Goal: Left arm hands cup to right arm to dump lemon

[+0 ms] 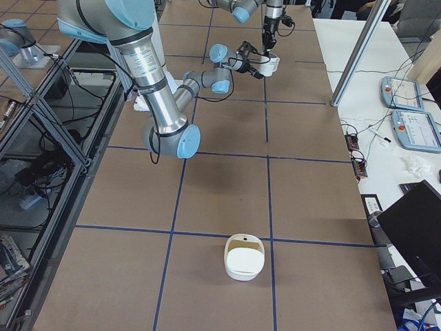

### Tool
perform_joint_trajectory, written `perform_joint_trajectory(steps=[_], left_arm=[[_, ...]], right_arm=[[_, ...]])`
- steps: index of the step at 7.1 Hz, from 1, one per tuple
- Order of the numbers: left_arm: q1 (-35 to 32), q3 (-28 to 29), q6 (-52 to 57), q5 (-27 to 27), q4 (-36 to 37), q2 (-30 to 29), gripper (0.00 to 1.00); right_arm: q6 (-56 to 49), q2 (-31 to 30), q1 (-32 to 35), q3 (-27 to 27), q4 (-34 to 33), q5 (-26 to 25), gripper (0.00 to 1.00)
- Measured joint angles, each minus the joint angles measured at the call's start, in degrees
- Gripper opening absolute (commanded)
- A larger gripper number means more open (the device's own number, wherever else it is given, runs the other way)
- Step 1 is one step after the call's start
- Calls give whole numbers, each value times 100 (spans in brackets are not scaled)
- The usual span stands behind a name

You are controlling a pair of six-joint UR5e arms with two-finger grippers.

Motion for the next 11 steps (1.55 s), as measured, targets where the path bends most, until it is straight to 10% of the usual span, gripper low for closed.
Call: perform_joint_trajectory(steps=[11], left_arm=[[264, -77, -129, -302, -68, -92, 0]], right_arm=[[-89, -14, -33, -21, 8, -118, 100]])
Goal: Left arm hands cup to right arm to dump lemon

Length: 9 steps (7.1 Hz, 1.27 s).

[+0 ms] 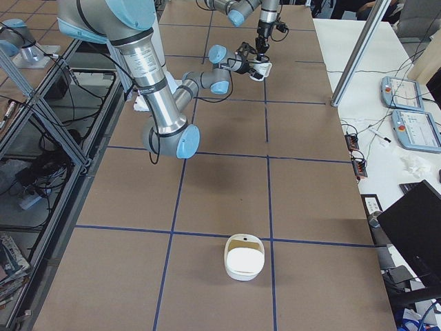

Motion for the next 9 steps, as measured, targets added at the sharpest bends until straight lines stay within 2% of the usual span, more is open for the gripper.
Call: perform_joint_trajectory(steps=[4, 5, 6, 7, 8, 9], left_arm=[[38, -52, -170, -167, -89, -10, 0], [43, -59, -176, -171, -90, -8, 3], [46, -70, -181, -172, -90, -7, 13], [47, -95, -204, -174, -90, 1, 38], [45, -122, -234, -178, -91, 7, 99], [50, -157, -245, -193, -97, 13, 100]], right_arm=[[-45, -1, 0, 0, 10, -8, 100], [-50, -1, 0, 0, 14, -9, 77], [-50, 3, 0, 1, 26, -16, 43], [-45, 4, 2, 2, 58, -29, 25], [-39, 3, 2, 12, 94, -31, 19], [-37, 5, -2, 28, 121, -23, 19]])
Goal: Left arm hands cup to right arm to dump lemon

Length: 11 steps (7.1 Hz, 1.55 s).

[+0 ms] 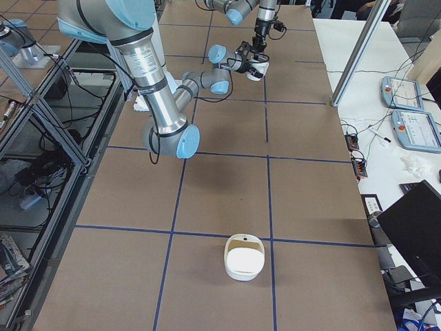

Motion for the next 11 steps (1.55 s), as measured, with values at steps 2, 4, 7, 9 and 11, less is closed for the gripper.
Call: perform_joint_trajectory(steps=[2, 4, 7, 9, 11], left_arm=[[-105, -105, 13, -130, 15, 38, 100], [-396, -291, 80, -412, 35, 216, 100], [-845, -680, 1206, -379, 108, 979, 100], [-1005, -948, 2617, 80, 127, 1761, 100], [-1256, -1174, 3939, 413, 173, 2386, 100]], right_arm=[[-4, -41, -3, 7, 7, 4, 19], [-30, -76, -15, 7, -3, 11, 19], [-17, -163, -40, 15, -4, -2, 5], [31, -337, 128, 16, -35, -1, 3], [72, -773, 414, 81, -48, -3, 2]])
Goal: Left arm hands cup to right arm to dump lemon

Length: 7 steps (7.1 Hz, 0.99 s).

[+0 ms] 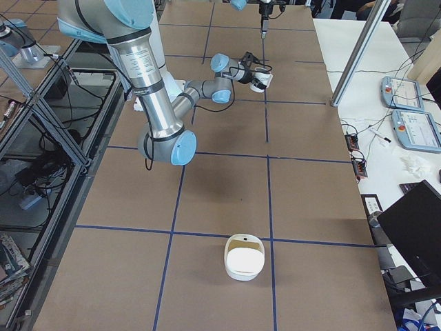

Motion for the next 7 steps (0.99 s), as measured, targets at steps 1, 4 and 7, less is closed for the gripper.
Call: perform_joint_trajectory(steps=[1, 4, 7], left_arm=[[-166, -103, 553, 43, 33, 326, 100], [-531, -327, 1410, 212, 123, 1131, 100], [-573, -410, 1489, 683, 156, 1363, 100]], right_arm=[[13, -388, 205, 169, 2, 7, 2], [304, -2083, 637, 1286, 62, 126, 4], [1005, -3743, 752, 1774, 1436, 172, 3]])
